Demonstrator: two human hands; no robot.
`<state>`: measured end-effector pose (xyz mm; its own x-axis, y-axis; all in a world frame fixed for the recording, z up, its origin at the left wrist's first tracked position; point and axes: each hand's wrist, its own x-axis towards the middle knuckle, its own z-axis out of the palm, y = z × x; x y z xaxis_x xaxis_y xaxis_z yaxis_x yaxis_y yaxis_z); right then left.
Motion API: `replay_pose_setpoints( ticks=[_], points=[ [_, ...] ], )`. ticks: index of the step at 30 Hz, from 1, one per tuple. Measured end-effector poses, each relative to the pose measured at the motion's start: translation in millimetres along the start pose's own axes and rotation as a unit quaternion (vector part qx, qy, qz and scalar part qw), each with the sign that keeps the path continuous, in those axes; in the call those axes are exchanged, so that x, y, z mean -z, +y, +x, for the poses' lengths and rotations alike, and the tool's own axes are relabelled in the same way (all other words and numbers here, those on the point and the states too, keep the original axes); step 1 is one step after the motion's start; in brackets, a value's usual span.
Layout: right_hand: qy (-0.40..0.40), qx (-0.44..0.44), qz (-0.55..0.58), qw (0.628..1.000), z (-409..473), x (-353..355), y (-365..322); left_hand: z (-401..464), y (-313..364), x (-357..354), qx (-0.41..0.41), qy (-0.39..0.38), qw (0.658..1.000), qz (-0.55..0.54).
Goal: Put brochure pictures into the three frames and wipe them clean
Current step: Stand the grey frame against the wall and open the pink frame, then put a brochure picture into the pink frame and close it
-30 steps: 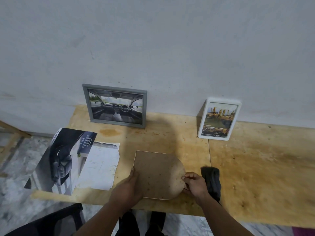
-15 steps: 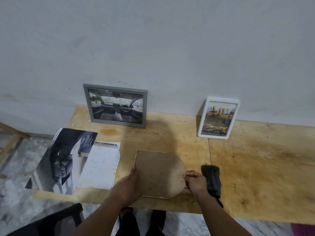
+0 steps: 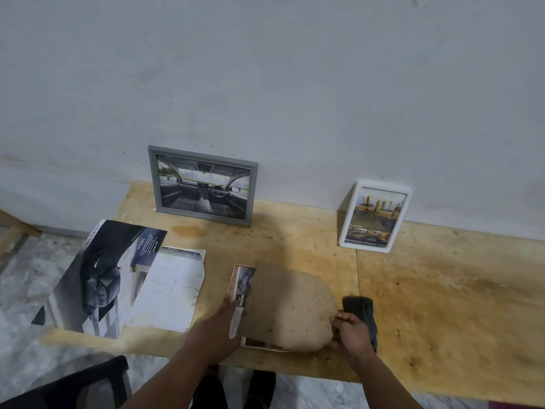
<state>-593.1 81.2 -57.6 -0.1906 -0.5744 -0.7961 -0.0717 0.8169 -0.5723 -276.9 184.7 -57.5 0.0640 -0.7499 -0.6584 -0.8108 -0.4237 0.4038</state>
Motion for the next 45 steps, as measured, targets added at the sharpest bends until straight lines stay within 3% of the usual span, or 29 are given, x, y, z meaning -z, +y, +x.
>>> replay_pose_setpoints(
  ticks=[3,13,18,24,31,35,37,39,45],
  points=[
    [-0.015,0.054,0.026,0.998,-11,8,-11,-2,3,0,-0.006,0.001,1.0,0.004],
    [0.054,0.162,0.122,0.978,4,-16,-118,-5,6,4,-0.003,-0.012,1.0,0.019],
    [0.016,0.165,0.128,0.978,28,-47,-160,-5,5,3,-0.003,-0.013,1.0,0.027],
    [0.016,0.193,0.07,0.979,43,-58,-150,-6,7,4,-0.005,-0.009,1.0,0.027],
    [-0.072,0.18,-0.016,0.981,53,-51,-141,-5,5,2,-0.004,-0.015,0.999,0.044],
    [-0.055,0.194,-0.02,0.979,44,-46,-131,-5,7,3,-0.004,-0.017,0.999,0.036],
    [-0.002,0.274,-0.141,0.951,31,-42,-115,-5,8,3,-0.009,-0.01,0.999,0.042],
    [0.042,0.349,-0.31,0.883,21,-38,-90,-5,8,3,-0.013,-0.001,0.999,0.045],
    [-0.034,0.343,-0.548,0.762,7,-45,-22,-6,9,3,-0.008,-0.002,0.998,0.059]
  ],
)
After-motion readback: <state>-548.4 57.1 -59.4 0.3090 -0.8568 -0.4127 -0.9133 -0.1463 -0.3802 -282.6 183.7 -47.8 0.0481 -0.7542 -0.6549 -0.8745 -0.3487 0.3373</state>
